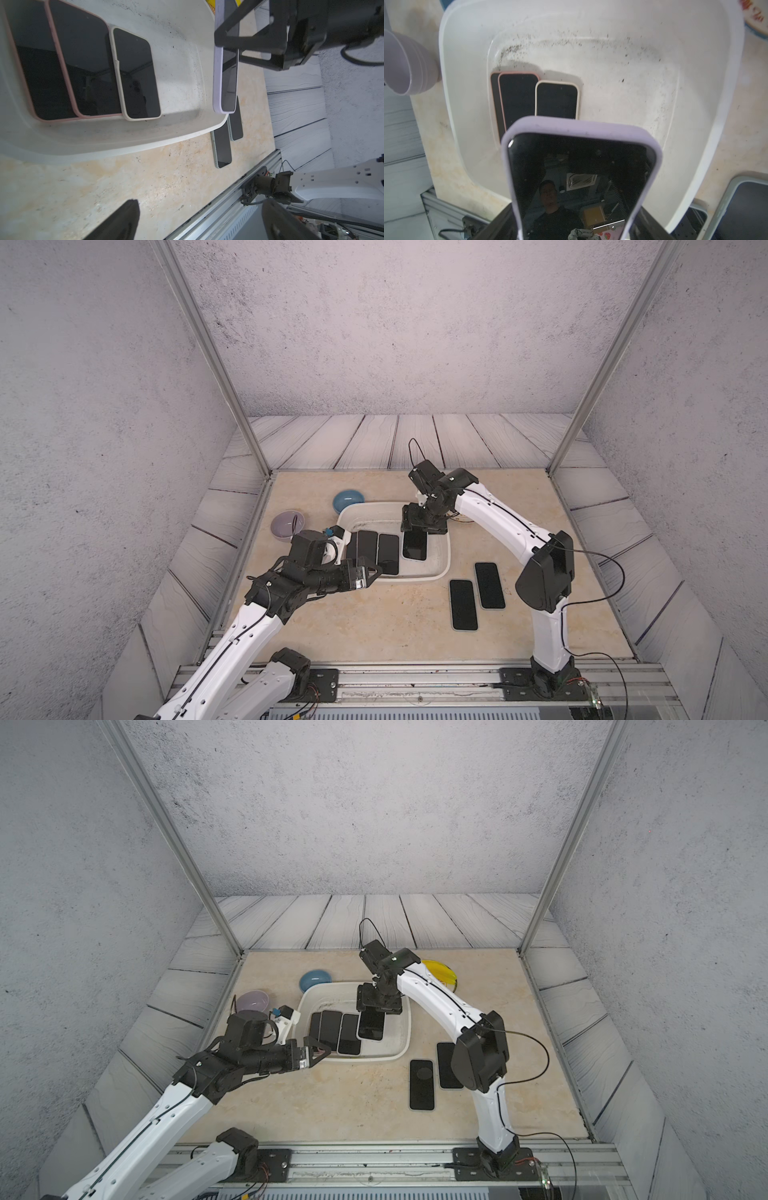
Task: Take the phone out of the storage box
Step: Pick up the phone from the storage box.
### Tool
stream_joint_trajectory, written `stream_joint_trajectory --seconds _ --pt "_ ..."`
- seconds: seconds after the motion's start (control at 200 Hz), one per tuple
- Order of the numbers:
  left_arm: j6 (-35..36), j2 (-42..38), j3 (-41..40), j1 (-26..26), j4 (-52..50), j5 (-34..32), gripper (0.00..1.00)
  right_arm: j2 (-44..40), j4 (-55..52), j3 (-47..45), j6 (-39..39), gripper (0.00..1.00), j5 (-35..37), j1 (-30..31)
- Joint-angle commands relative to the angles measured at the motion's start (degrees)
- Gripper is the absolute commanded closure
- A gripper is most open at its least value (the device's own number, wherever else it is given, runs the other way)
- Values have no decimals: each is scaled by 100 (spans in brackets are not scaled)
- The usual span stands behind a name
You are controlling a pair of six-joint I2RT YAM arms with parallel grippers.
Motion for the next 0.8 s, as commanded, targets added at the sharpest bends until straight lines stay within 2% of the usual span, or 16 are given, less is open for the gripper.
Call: stream_joint_trajectory --seconds 0.0,0.165,0.34,0.586,0.666,0.791 --pt "-407 109 -118 -114 1055 284 6 -645 133 -515 -46 23 -741 31" --pt "-504 480 -116 -519 1554 266 9 -1275 397 -1208 120 23 -1037 70" --pt "-522 957 84 -1093 1798 82 13 -1590 490 -1400 276 23 -1130 110" --pt "-539 1519 412 -1315 1827 -18 20 -1770 508 -1406 365 23 -1139 253" --pt "-545 1617 483 -1322 1834 -70 24 -1821 522 -1449 378 23 -1126 288" --pt "-590 1782 563 -1335 1851 -116 37 -1884 583 -1545 412 23 -1130 347"
